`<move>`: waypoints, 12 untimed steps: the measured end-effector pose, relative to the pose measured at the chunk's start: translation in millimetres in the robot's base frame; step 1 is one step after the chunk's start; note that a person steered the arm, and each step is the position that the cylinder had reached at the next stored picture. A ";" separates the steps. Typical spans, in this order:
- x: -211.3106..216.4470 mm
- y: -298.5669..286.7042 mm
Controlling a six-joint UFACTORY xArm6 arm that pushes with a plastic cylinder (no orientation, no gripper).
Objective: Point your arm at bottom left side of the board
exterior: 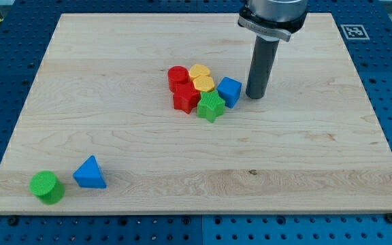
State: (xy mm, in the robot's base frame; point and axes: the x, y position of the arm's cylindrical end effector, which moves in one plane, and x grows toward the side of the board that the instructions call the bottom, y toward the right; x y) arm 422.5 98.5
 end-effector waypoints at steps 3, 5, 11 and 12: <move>-0.7 -2.6; -0.7 18.8; 99.2 -107.0; 75.9 -177.2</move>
State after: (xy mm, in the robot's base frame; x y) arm 498.4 -78.7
